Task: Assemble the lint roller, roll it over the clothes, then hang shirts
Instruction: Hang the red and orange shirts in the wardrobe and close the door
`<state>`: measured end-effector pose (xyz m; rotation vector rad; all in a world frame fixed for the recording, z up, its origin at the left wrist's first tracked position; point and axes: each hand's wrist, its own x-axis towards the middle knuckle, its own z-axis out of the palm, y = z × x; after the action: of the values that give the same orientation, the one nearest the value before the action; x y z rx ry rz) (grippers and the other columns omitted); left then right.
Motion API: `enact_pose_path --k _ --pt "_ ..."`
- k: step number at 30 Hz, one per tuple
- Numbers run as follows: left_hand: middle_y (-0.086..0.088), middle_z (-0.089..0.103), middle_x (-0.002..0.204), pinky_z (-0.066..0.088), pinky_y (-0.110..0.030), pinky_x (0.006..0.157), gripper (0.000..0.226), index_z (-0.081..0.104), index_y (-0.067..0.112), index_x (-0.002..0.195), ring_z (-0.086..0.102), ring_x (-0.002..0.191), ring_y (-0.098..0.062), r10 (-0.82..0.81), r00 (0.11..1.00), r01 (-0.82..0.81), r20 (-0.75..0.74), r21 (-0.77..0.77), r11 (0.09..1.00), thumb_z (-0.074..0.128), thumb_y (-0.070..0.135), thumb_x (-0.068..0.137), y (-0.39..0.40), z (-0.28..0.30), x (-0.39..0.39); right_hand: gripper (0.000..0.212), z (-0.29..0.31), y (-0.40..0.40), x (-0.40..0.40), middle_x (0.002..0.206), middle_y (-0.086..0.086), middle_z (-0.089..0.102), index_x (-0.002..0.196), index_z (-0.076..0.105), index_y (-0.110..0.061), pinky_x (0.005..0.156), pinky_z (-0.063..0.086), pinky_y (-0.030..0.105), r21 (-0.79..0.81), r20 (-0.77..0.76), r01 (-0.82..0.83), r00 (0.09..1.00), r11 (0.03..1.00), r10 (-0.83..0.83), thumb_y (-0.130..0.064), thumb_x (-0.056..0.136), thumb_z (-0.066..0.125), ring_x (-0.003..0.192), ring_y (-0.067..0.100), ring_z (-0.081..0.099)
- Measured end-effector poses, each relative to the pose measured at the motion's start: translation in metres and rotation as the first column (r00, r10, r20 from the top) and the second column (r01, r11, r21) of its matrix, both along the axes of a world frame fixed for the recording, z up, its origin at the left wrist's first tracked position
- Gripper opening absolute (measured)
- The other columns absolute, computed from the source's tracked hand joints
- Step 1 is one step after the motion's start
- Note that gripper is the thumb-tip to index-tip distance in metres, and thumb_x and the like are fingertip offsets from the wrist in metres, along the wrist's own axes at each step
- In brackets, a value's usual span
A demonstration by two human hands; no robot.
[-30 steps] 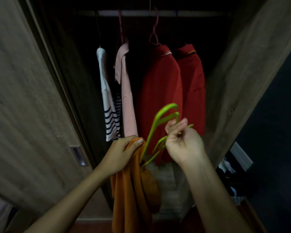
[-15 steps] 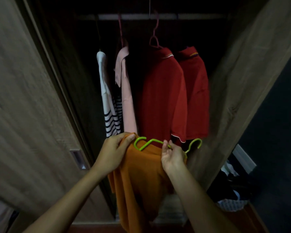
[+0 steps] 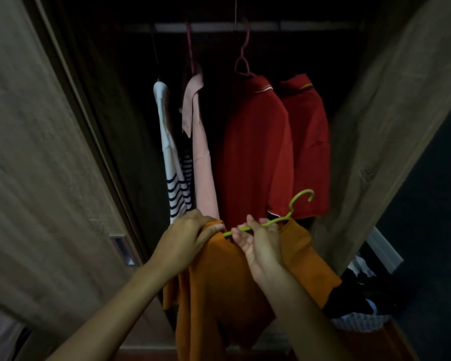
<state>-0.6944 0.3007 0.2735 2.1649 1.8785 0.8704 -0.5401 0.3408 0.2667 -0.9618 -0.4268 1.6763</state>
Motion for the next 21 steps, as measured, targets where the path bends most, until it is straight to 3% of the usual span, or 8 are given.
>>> enact_pose_path --k 4,7,10,12,15,17,19,21 --pt "0.009 0.062 0.088 0.048 -0.023 0.075 0.054 0.069 0.024 0.099 0.057 0.081 0.000 -0.144 0.990 0.142 -0.011 -0.076 0.987 0.038 0.066 0.086 -0.003 -0.002 0.002 0.017 0.007 0.007 0.006 0.075 0.016 0.052 0.092 0.038 -0.014 0.043 0.053 0.024 0.062 0.075 0.000 0.997 0.998 -0.004 -0.004 0.096 0.052 0.047 0.018 0.066" --pt "0.006 0.062 0.090 0.049 -0.028 0.076 0.060 0.066 0.021 0.098 0.057 0.082 -0.004 -0.122 0.983 0.112 -0.139 -0.081 0.990 0.029 0.065 0.085 0.000 -0.011 0.007 0.010 0.007 0.002 0.007 0.075 0.017 0.057 0.098 0.042 -0.010 0.047 0.054 0.025 0.063 0.113 -0.081 0.991 0.995 0.073 -0.012 0.098 0.052 0.051 0.019 0.066" --pt "0.004 0.062 0.087 0.049 -0.031 0.073 0.048 0.066 0.019 0.094 0.057 0.078 -0.006 -0.106 0.987 0.097 -0.121 -0.083 0.992 0.037 0.057 0.090 0.001 -0.021 0.017 0.009 0.002 0.000 0.008 0.079 0.015 0.063 0.104 0.051 -0.010 0.049 0.055 0.026 0.043 0.217 -0.199 0.958 0.979 0.185 -0.018 0.099 0.049 0.053 0.015 0.065" --pt "0.003 0.062 0.078 0.048 -0.031 0.066 0.039 0.066 0.018 0.084 0.056 0.069 -0.007 -0.119 0.993 0.117 -0.011 -0.106 0.987 0.048 0.051 0.092 -0.002 -0.023 0.026 0.017 0.003 0.004 0.014 0.077 0.009 0.067 0.113 0.055 -0.012 0.046 0.053 0.023 0.035 0.366 -0.254 0.903 0.967 0.224 -0.020 0.098 0.051 0.052 0.010 0.058" --pt "0.002 0.059 0.067 0.040 -0.027 0.057 0.032 0.066 0.014 0.080 0.052 0.059 -0.008 -0.208 0.935 0.287 0.287 -0.270 0.919 0.056 0.042 0.092 -0.006 -0.015 0.038 0.027 0.006 0.015 0.030 0.071 0.002 0.068 0.124 0.054 -0.017 0.042 0.046 0.015 0.036 0.571 -0.290 0.792 0.956 0.218 -0.019 0.097 0.053 0.055 0.006 0.050" --pt "-0.001 0.056 0.070 0.039 -0.027 0.058 0.021 0.067 0.015 0.089 0.051 0.061 -0.013 -0.227 0.864 0.390 0.450 -0.314 0.866 0.056 0.033 0.094 -0.003 -0.009 0.045 0.031 0.010 0.018 0.039 0.072 0.001 0.068 0.127 0.053 -0.019 0.043 0.044 0.014 0.060 0.642 -0.303 0.741 0.951 0.196 -0.019 0.096 0.053 0.056 0.005 0.053" --pt "-0.004 0.055 0.074 0.040 -0.028 0.059 0.014 0.065 0.012 0.098 0.050 0.062 -0.016 -0.223 0.824 0.422 0.521 -0.302 0.855 0.058 0.023 0.093 0.005 -0.008 0.052 0.029 0.012 0.016 0.044 0.077 0.003 0.067 0.125 0.054 -0.016 0.043 0.042 0.013 0.099 0.665 -0.309 0.728 0.946 0.168 -0.016 0.096 0.054 0.052 0.000 0.057" --pt "-0.002 0.054 0.074 0.042 -0.025 0.053 0.014 0.064 0.006 0.100 0.049 0.054 -0.013 -0.198 0.772 0.459 0.605 -0.313 0.831 0.060 0.017 0.092 0.012 -0.010 0.063 0.030 0.009 0.015 0.047 0.090 0.006 0.067 0.125 0.057 -0.012 0.046 0.044 0.012 0.146 0.677 -0.267 0.729 0.953 0.100 -0.013 0.095 0.054 0.063 0.001 0.061"
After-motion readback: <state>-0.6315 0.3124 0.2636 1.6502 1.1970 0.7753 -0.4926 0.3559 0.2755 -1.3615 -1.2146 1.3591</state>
